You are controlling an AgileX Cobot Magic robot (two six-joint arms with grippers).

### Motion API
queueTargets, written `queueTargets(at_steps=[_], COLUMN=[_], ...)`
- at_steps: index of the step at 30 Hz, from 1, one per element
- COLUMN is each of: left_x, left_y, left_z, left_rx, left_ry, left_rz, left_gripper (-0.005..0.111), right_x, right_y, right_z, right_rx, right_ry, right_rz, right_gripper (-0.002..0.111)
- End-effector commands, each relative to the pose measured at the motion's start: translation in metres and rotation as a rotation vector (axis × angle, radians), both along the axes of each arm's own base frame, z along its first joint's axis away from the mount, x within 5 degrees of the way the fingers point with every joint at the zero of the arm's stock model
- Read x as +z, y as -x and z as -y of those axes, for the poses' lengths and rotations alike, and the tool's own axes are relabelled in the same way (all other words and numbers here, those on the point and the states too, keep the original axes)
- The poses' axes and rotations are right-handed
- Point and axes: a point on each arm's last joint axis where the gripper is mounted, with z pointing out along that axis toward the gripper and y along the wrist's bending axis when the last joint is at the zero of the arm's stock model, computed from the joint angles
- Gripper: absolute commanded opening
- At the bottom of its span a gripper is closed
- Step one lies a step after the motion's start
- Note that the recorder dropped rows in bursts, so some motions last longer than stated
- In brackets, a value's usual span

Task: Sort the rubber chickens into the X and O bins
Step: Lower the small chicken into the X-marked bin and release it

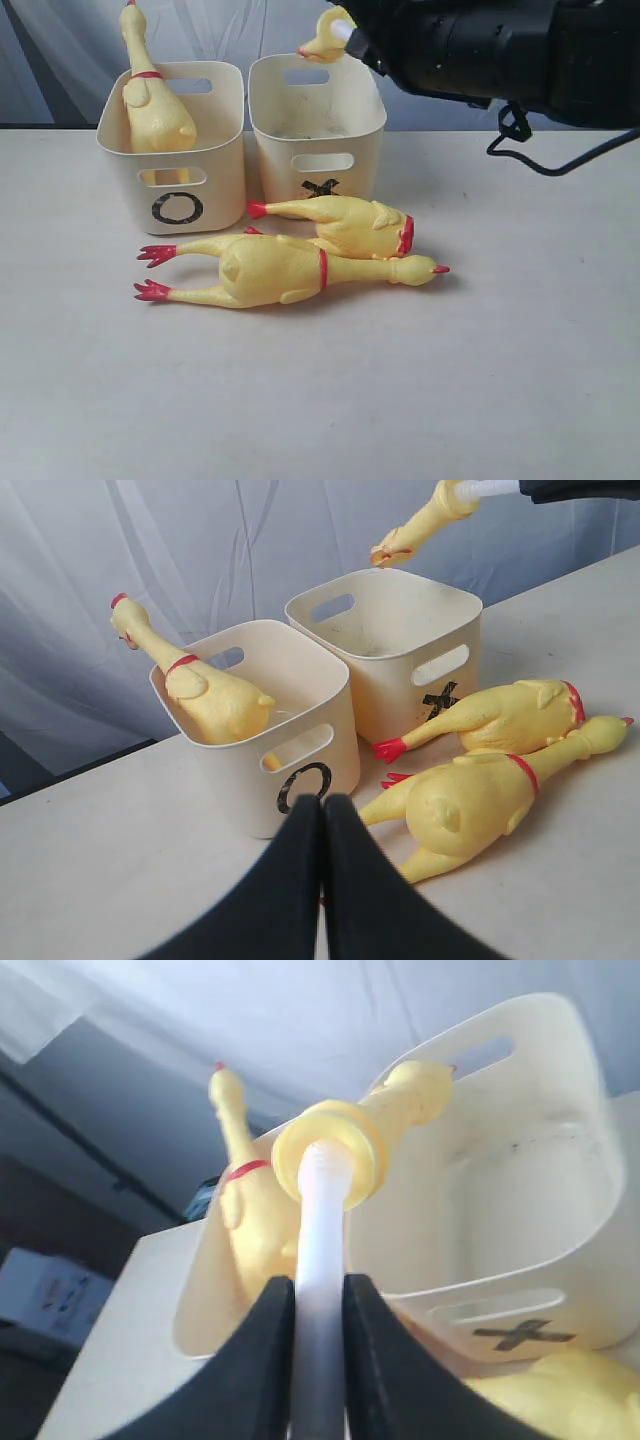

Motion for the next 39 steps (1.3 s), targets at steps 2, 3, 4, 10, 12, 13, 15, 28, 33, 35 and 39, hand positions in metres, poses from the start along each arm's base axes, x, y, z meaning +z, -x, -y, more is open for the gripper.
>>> queueTargets(at_steps=[2,3,4,10,12,13,15,28,33,35,39], left_x=[0.0,0.0,0.0,0.0,0.0,0.0,0.0,0.0,0.0,0.0,0.0], left_y=[0.002,0.002,0.002,0.002,0.002,0.002,0.002,0.002,0.002,0.002,0.002], left_z=[0.0,0.0,0.0,0.0,0.0,0.0,0.0,0.0,0.0,0.0,0.0], left_rx=[-0.004,-0.004,-0.004,-0.004,-0.004,-0.004,-0.004,-0.006,-0.006,-0.006,-0.006], left_ry=[0.015,0.015,0.015,0.015,0.015,0.015,0.015,0.019,0.019,0.019,0.019], left_rz=[0.009,0.009,0.009,0.009,0.009,0.009,0.009,0.007,0.005,0.005,0.005], left_gripper=[0.0,0.0,0.0,0.0,0.0,0.0,0.0,0.0,0.0,0.0,0.0], right_x=[-0.01,-0.012,-0.014,-0.041,-0.05,-0.058,-0.072,-0.093,-0.096,-0.096,-0.091], right_y=[-0.025,-0.036,-0.042,-0.082,-0.089,-0.095,-0.1,-0.106,-0.106,-0.106,-0.105], right_z=[-0.009,-0.014,-0.017,-0.04,-0.044,-0.045,-0.046,-0.049,-0.05,-0.05,-0.051], right_rx=[-0.004,-0.019,-0.028,-0.019,-0.02,-0.042,-0.039,-0.004,0.005,0.006,0.019], right_ry=[0.14,0.148,0.15,0.211,0.237,0.253,0.297,0.396,0.398,0.397,0.386], right_rz=[0.063,0.066,0.068,0.072,0.07,0.061,0.056,0.074,0.069,0.069,0.075], right_gripper=[-0.001,-0.001,-0.001,-0.001,-0.001,-0.001,-0.001,0.028,0.056,0.057,0.057])
